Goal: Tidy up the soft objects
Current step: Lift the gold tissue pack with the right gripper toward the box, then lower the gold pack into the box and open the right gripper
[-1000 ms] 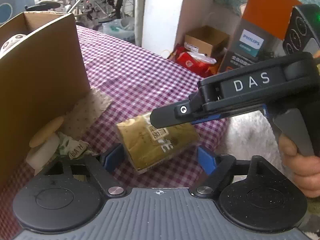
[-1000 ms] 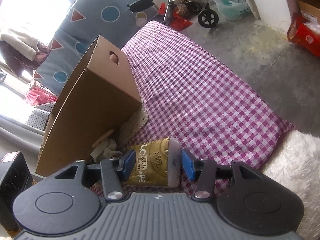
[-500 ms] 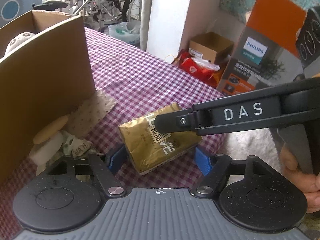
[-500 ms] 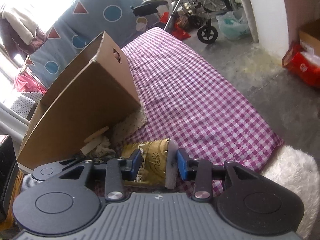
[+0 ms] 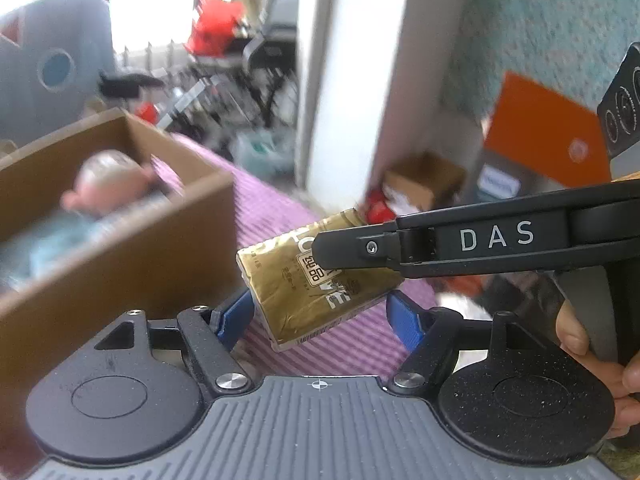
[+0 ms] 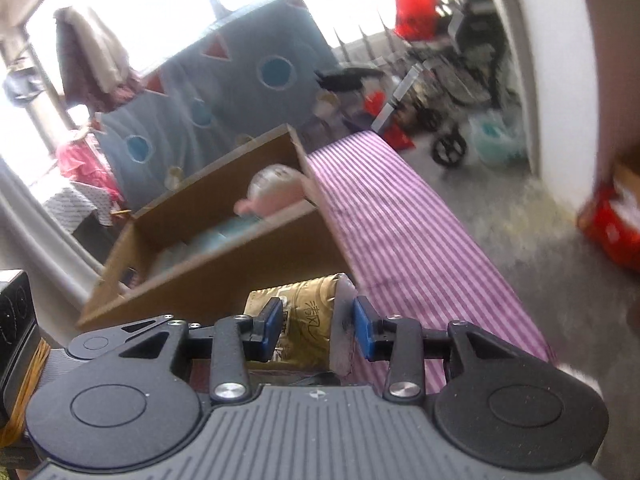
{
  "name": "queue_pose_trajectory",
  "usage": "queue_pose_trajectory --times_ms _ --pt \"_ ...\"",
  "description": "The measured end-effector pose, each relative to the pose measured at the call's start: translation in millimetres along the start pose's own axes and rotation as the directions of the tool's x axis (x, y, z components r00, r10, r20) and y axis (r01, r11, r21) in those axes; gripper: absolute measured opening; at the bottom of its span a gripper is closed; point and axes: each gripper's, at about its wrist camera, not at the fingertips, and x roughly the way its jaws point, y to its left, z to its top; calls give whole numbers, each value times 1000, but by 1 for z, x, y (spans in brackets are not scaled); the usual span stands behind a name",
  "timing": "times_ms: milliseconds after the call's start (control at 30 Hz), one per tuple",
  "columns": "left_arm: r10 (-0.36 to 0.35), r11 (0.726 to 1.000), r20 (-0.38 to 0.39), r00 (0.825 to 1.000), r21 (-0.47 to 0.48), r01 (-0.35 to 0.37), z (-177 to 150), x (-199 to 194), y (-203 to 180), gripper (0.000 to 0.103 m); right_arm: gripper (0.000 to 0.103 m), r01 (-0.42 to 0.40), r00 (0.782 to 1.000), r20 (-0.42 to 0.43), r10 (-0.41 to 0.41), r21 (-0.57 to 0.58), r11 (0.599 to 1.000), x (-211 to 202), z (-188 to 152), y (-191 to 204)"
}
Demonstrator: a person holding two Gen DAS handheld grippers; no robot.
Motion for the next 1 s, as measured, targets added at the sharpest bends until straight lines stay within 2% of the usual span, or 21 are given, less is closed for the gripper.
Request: queue_pose_trajectory --times_ms 133,267,433,567,667,833,1000 --pt "86 996 91 992 -14 -85 12 -35 18 73 42 -70 996 45 75 -92 993 1 24 38" --pt "180 983 143 973 -54 -174 26 -62 48 73 42 -146 986 48 157 -190 971 18 49 79" --pt "284 956 128 950 -119 -269 45 -76 98 73 42 -248 967 -18 253 -279 928 63 83 132" --pt "324 935 55 944 -173 -311 60 -65 146 73 42 -305 952 -118 282 -295 906 115 106 167" --pt "317 923 -39 948 -217 -317 68 -49 185 73 42 -331 934 -225 276 -268 905 166 122 184" --pt "253 896 -227 941 -313 -316 67 -13 243 73 42 -347 870 -423 254 -158 925 254 129 193" --pt "174 869 -357 918 -383 -314 51 16 285 73 42 -317 818 -536 211 -114 941 314 117 197"
